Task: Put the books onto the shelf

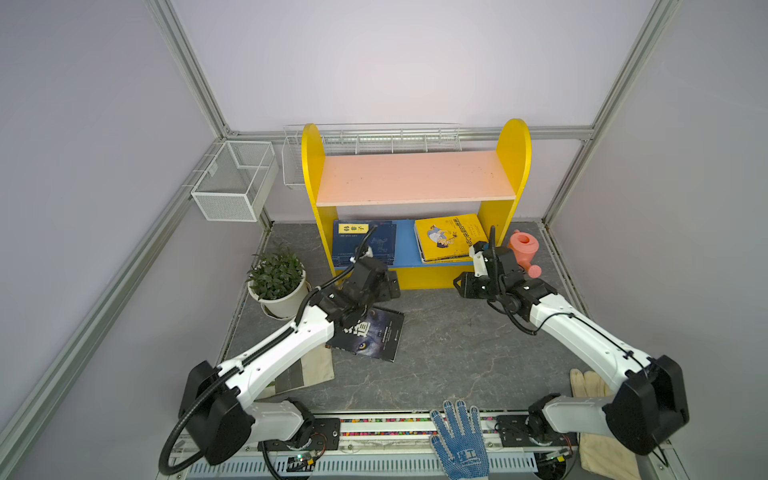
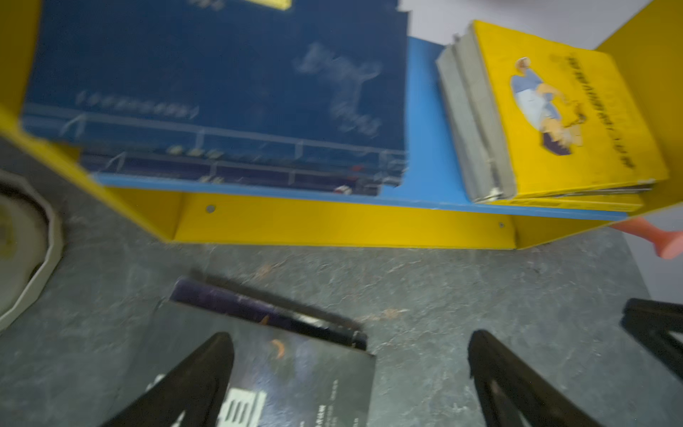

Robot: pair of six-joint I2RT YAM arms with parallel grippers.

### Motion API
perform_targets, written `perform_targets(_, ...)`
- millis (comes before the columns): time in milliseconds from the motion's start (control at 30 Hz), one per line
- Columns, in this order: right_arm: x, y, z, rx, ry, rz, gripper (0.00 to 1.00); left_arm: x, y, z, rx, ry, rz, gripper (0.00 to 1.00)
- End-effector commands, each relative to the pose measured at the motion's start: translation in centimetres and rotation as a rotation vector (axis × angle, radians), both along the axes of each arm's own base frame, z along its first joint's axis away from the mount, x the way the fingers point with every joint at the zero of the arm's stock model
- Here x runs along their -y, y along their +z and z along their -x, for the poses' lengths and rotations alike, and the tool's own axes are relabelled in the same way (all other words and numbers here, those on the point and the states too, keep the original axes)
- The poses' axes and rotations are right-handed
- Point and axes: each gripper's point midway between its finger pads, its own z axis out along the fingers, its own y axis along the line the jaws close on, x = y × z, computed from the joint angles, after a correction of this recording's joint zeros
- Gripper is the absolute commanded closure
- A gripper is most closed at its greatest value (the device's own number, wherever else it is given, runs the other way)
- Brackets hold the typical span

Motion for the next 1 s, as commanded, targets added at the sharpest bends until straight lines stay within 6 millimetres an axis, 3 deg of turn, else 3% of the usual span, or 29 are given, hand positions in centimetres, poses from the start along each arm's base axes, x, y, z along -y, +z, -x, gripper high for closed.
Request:
perform_targets(0,-3.1,0.6,0.0,0.016,0.09,-0.037,0.63,-6.3,-5.3,2.6,-0.143,0.223,0.031,0.0)
perform_targets(100,-6.5,-1.7,2.3,-0.025,0.299,0.03,0.55,-9.6,-8.0,4.2,-0.198,0.302,0.085,0.0)
perform_targets(233,-9.9,-6.8,7.3,-0.124,0.606,0.223,0.47,-12.3,-10.6,5.3,-0.255,0.345,0.098,0.0)
perform_targets(333,-11.3,-10.4,10.8,-0.192,0.779,0.332,0.45,-12.9,-12.5,5.5,-0.313,0.339,0.122,0.0)
perform_targets(533,-13.4,-13.9,14.5,-0.312,0.922,0.291,0.44,-12.5,-14.0,4.9,-0.354,0.315,0.125,0.0)
perform_targets(733,-13.6,-16.3,14.7,-0.364,0.941,0.341,0.44,-11.1,-15.4,4.7,-0.413,0.213,0.118,0.01)
perform_targets(867,-14.5,-15.8,13.4,-0.31,0.909,0.318,0.44,-10.3,-16.6,5.1,-0.452,0.179,0.133,0.05)
perform_targets(967,-14.9,-15.0,12.1,-0.284,0.867,0.267,0.44,-8.6,-16.5,5.7,-0.473,0.11,0.143,0.08)
